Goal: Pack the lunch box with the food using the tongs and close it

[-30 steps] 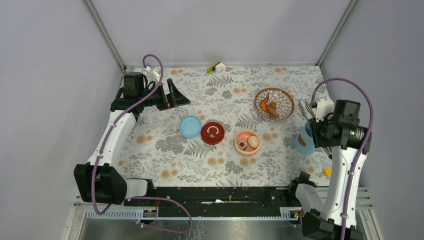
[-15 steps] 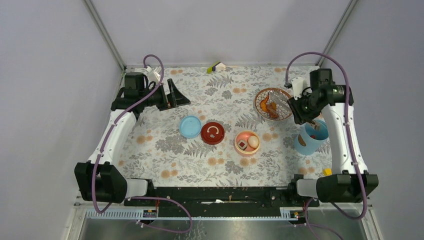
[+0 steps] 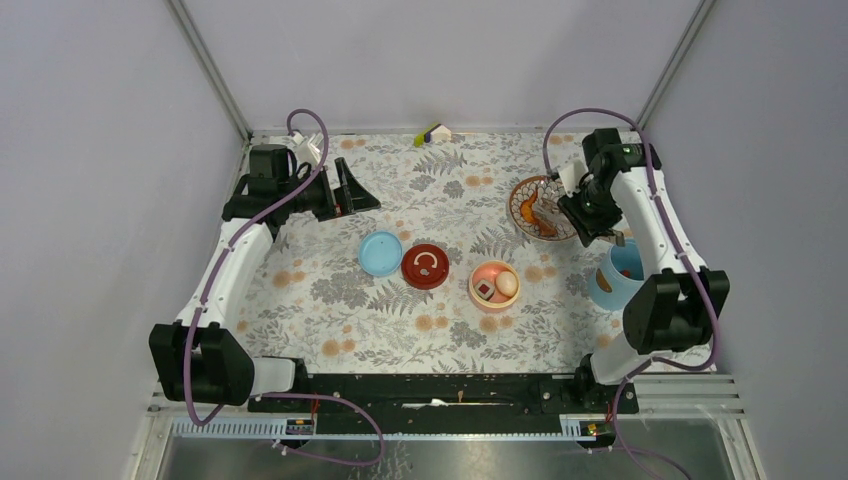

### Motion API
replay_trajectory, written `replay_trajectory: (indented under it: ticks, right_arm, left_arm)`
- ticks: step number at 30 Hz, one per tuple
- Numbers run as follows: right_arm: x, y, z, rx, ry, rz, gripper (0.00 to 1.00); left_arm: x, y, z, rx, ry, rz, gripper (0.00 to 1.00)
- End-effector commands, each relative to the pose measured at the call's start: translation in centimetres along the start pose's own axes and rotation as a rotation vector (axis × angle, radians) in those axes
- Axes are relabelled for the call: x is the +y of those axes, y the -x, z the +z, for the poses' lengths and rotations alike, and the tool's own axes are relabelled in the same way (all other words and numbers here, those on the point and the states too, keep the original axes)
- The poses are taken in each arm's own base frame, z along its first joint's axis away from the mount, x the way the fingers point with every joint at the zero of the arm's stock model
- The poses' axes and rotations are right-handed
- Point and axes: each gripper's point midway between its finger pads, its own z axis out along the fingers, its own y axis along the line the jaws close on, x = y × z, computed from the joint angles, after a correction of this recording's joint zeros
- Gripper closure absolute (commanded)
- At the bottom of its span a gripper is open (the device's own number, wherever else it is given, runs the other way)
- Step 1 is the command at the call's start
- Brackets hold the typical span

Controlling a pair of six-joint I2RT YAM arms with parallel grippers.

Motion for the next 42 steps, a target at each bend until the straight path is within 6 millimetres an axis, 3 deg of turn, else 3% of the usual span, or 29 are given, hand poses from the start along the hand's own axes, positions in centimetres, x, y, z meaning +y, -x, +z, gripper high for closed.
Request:
replay_trajectory:
  ticks: [1,12,23,32,42]
  right_arm:
    - [-1.4,0.3,0.1,0.036,-0.048,-0.042,0.58]
    - [-2.0,1.4,2.8,0.095,-0.011,-0.05,0.55]
    - [-3.0,2.4,3.9,0.119,-0.023,-0.047,0.54]
    - [-2.5,2.4,4.3,0.129,0.01,-0.05,0.53]
    - [-2.2,2.6,3.0,0.082,0.009,-0.041,0.65]
  left_arm:
    - [-0.3,1.6,-0.4,-0.055,0.002,0.064,0.01]
    - [-0.2,1.6,-0.2,-0.052,0.003,0.063,0.01]
    - [0.3,1.5,0.1,-0.043,0.01,0.058,0.01]
    - [0.2,1.6,0.0,-0.043,0.009,0.058,0.01]
    - [0.2,1.5,0.0,-0.046,0.011,0.058,0.01]
